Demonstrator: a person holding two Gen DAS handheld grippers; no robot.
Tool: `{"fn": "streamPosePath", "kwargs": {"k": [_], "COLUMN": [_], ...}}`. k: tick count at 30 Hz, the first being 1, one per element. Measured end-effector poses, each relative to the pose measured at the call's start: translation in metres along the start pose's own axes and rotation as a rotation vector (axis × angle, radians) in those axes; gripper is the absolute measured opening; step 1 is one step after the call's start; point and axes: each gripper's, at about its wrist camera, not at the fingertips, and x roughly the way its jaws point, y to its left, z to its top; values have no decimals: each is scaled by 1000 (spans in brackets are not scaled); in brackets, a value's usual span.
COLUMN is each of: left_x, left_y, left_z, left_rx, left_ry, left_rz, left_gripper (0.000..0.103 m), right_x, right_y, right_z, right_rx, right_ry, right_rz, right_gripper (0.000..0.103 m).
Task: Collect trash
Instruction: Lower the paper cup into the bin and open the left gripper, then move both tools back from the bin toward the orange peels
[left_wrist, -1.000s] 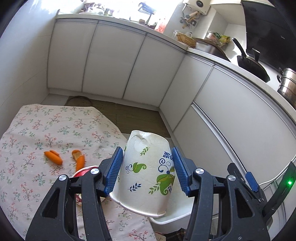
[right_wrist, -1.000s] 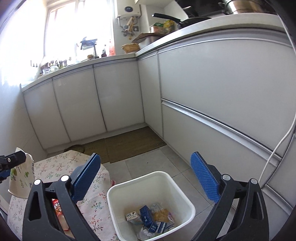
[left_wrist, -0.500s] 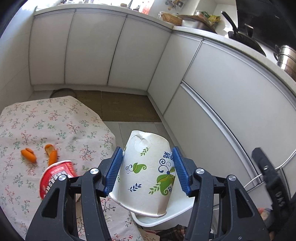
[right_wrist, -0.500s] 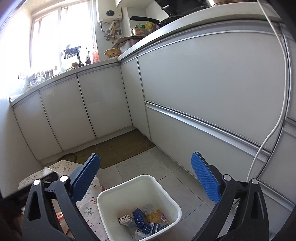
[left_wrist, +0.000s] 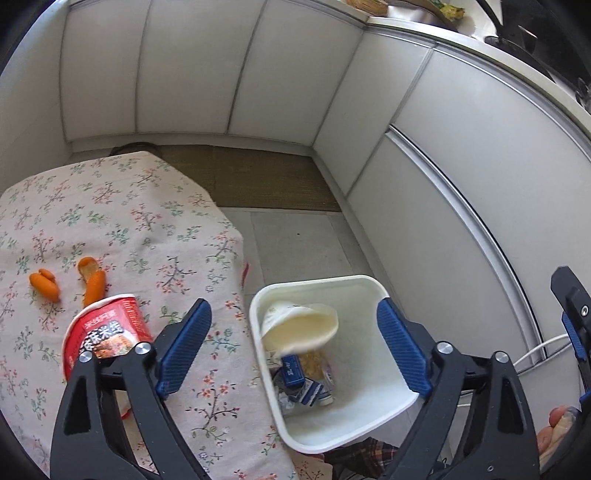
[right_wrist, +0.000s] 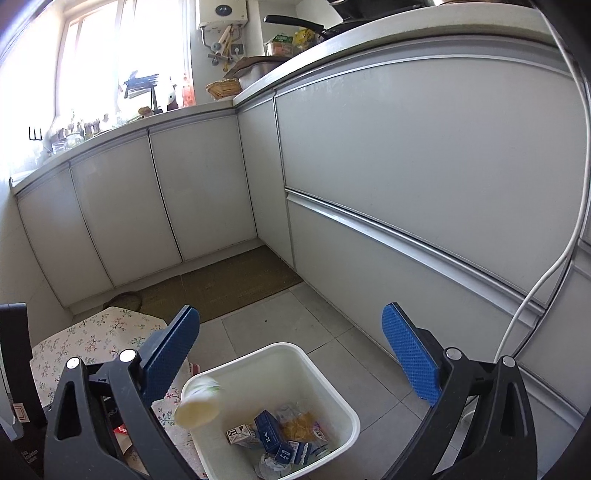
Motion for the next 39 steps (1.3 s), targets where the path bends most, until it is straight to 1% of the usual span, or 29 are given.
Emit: {"fn": "streamPosePath", "kwargs": {"k": [2, 5, 13, 18, 22, 28, 32, 35, 39], "left_x": [-2, -6, -20, -31, -41, -50, -49, -40, -21], "left_y": [9, 15, 44, 74, 111, 180, 235, 268, 294], "left_z": [1, 1, -3, -7, -12, -14, -10, -7, -2], "left_rx": [-25, -36, -68, -112, -170, -317, -464, -568, -651], "left_ry": [10, 13, 23, 37, 45, 66, 81, 118, 157], "left_rz": [16, 43, 101, 146, 200, 286, 359, 385, 405], "left_gripper": [90, 93, 94, 95, 95, 95, 94, 93, 87], "right_x": [2, 8, 32, 45, 49, 45, 46, 48, 54], "right_y": [3, 8, 34, 58, 75, 107, 131, 146, 158], "right_z": [-2, -4, -19, -33, -42, -53, -64, -70, -77], "right_rx": [-9, -28, -106, -184, -212, -282, -339, -385, -407], "right_ry": [6, 22, 124, 194, 240, 249, 286, 294, 332], "right_rz": [-6, -13, -12, -2, 33, 72, 106, 120, 143], "right_gripper": [96, 96, 96, 96, 96, 96, 96, 96, 96]}}
